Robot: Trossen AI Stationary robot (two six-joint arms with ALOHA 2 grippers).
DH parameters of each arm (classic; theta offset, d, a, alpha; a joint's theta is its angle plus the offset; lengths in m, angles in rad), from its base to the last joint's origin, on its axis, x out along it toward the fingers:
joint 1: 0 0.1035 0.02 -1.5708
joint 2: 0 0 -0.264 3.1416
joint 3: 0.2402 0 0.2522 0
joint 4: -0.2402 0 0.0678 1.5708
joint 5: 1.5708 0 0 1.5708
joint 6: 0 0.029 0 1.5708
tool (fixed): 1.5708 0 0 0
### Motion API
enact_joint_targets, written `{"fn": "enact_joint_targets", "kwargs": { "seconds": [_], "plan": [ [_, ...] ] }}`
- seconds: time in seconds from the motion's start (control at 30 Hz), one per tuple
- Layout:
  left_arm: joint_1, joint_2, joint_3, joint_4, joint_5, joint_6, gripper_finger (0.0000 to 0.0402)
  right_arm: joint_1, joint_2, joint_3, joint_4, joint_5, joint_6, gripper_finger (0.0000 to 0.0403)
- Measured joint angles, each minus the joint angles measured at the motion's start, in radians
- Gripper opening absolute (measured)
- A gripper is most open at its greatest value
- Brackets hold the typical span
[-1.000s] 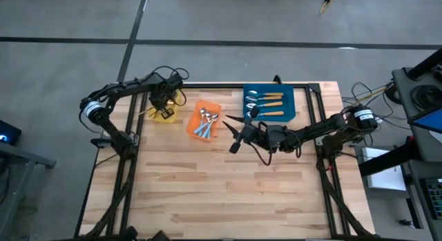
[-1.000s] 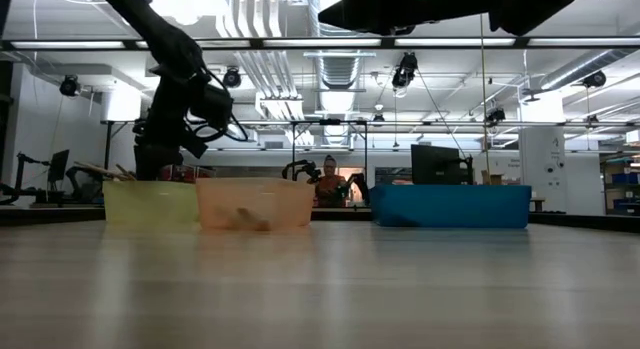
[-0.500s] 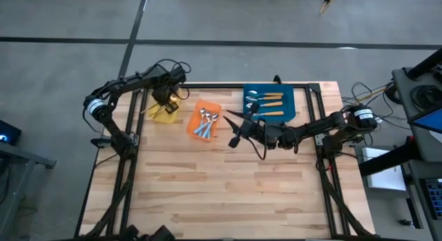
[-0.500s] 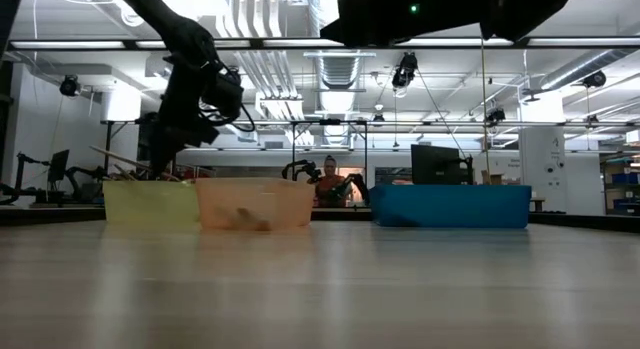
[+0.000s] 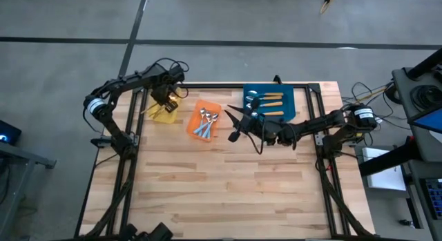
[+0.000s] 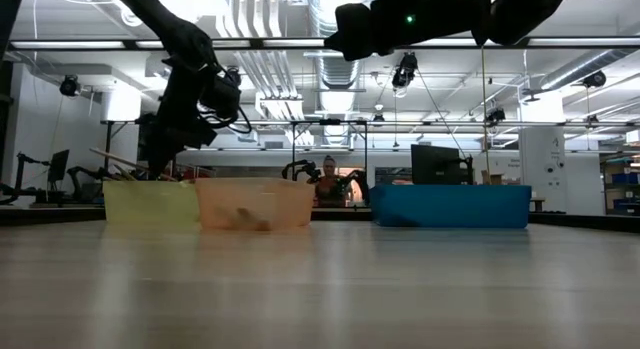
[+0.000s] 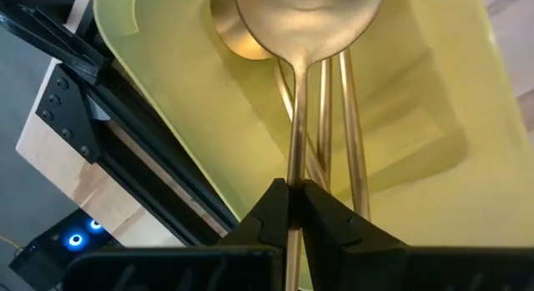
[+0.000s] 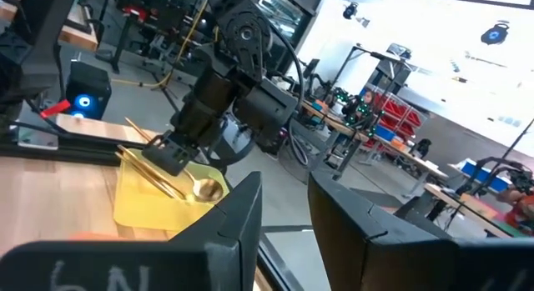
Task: Sort silverware by color (type)
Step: Put the gold spoon into the yellow bin
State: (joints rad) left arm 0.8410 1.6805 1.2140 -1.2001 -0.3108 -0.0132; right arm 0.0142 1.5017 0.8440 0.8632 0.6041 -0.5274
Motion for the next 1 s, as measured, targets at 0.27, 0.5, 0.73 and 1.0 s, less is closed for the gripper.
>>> {"fn": "enact_joint_targets", "kwargs": {
  "seconds": [0.27, 0.5, 0.73, 1.0],
  "plan": [
    [0.022, 0.002, 0.0, 0.024, 0.0, -0.005, 0.0002, -0.007, 0.0, 0.0, -0.01, 0.0, 0.001, 0.0088],
    [0.022, 0.002, -0.003, 0.046, 0.0, -0.007, 0.0002, -0.007, 0.0, 0.0, -0.019, 0.0, -0.006, 0.0086],
    [0.025, 0.002, -0.015, 0.067, 0.0, -0.021, 0.0002, -0.007, 0.0, 0.0, -0.019, 0.0, -0.006, 0.0084],
    [0.025, 0.002, -0.056, 0.133, 0.015, -0.049, 0.0002, -0.007, 0.0, 0.0, -0.019, 0.0, -0.008, 0.0076]
  ]
}}
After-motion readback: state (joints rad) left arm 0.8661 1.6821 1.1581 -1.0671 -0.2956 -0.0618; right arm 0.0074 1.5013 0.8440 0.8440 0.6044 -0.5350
